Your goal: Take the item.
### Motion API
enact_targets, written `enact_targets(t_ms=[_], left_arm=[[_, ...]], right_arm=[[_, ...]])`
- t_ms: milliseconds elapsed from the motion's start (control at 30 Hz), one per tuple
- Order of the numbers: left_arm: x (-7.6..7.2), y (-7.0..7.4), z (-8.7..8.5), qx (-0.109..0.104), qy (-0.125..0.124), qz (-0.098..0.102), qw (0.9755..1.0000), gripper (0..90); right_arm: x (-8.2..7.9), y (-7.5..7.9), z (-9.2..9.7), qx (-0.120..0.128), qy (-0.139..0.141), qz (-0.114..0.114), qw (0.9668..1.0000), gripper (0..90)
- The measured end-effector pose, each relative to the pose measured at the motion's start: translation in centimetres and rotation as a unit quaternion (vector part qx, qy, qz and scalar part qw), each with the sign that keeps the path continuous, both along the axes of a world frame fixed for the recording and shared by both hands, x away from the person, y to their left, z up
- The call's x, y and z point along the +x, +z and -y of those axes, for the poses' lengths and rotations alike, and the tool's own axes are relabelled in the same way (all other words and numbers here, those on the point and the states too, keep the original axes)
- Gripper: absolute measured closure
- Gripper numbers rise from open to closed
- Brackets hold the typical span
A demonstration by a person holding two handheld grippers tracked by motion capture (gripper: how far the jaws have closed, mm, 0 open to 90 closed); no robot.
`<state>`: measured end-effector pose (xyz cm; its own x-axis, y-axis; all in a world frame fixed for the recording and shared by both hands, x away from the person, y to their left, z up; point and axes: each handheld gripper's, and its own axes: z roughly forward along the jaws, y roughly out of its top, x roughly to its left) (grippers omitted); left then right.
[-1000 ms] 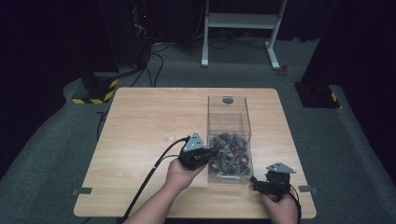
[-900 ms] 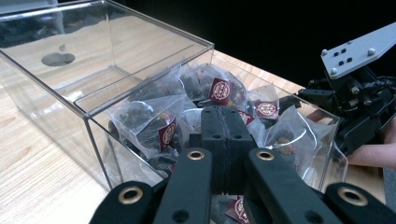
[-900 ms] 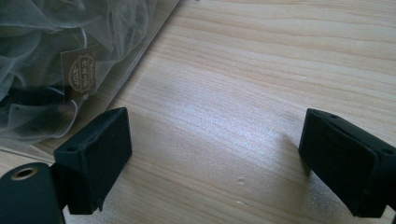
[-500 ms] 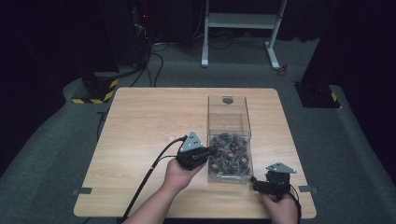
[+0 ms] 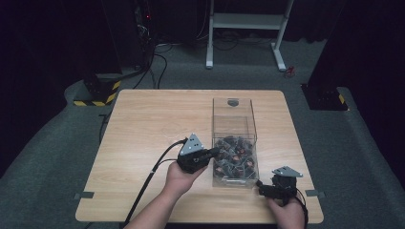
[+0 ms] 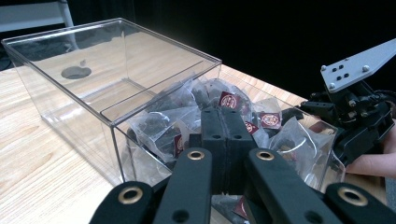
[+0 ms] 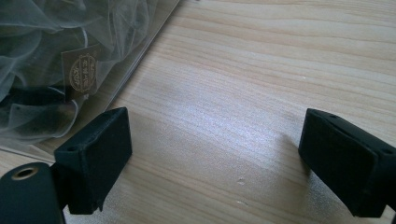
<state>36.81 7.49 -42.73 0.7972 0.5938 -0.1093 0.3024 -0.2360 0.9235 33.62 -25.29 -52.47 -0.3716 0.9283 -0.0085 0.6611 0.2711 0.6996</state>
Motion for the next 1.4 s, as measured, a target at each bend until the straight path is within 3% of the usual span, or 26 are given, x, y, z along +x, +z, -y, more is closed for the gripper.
enact_targets(t_ms=[1400], left_arm=[[-0.4, 0.4, -2.8, -0.009, 0.022, 0.009, 0.9997, 89.8]], right_arm=[[0.0, 0.0, 0.0, 0.000, 0.001, 0.000, 1.0000, 9.4]])
